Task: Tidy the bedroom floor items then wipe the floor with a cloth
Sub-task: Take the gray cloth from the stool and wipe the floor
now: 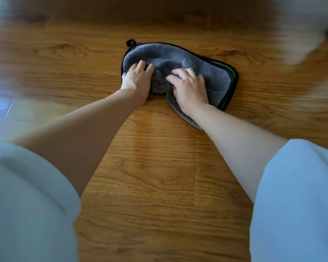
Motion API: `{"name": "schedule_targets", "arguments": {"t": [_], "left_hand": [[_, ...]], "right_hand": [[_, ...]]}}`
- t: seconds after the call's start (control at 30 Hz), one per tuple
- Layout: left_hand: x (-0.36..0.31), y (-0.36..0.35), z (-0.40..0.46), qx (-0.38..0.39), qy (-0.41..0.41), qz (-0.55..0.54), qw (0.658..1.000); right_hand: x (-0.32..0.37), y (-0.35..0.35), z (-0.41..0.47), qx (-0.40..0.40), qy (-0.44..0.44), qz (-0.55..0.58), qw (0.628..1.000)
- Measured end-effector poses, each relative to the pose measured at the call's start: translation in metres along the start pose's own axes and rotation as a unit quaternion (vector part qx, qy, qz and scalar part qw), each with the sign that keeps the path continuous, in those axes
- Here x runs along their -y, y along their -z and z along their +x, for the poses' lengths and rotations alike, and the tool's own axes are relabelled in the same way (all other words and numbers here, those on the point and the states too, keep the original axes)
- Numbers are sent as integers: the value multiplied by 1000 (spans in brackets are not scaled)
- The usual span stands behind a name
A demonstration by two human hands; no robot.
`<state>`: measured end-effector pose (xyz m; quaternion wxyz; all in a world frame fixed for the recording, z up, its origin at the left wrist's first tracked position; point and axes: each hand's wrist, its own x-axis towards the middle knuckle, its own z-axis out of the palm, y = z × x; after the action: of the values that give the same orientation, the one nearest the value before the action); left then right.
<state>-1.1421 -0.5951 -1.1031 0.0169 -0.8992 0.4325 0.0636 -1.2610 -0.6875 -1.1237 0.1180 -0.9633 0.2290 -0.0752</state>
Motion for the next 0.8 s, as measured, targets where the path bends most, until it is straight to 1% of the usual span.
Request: {"name": "schedule_targets", "arguments": {"t": [0.2, 0.4, 0.47, 0.6, 0.67, 0.8], "left_hand": [[11, -12, -42, 6, -45, 4, 999], [11, -13, -103, 12, -60, 10, 998], [8, -13, -128, 21, -58, 10, 998], [6, -17, -176, 8, -55, -18, 998], [8, -21, -201, 19, -55, -20, 998], [14, -29, -254, 19, -93, -12, 995]], "right_hand": [[5, 0, -32, 9, 26, 5, 1000], [19, 0, -96, -21, 70, 59, 996], [24, 1, -116, -12, 85, 66, 994], [32, 7, -150, 4, 117, 69, 991], [39, 10, -169, 18, 135, 72, 988], [51, 14, -216, 22, 181, 67, 981]]}}
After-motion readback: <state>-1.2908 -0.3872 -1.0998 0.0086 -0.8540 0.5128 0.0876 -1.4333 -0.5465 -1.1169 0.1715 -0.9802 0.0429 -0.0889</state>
